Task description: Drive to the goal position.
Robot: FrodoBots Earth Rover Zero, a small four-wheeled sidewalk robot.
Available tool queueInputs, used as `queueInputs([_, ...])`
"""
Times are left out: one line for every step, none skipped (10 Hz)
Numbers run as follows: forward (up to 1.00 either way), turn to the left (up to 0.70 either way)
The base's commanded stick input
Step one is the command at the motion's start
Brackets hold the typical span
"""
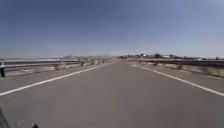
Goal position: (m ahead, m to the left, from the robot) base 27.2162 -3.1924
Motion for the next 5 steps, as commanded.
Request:
queueInputs([1.0, 0.0])
queueInputs([1.0, 0.0])
queueInputs([1.0, 0.0])
queueInputs([1.0, 0.0])
queueInputs([1.0, 0.0])
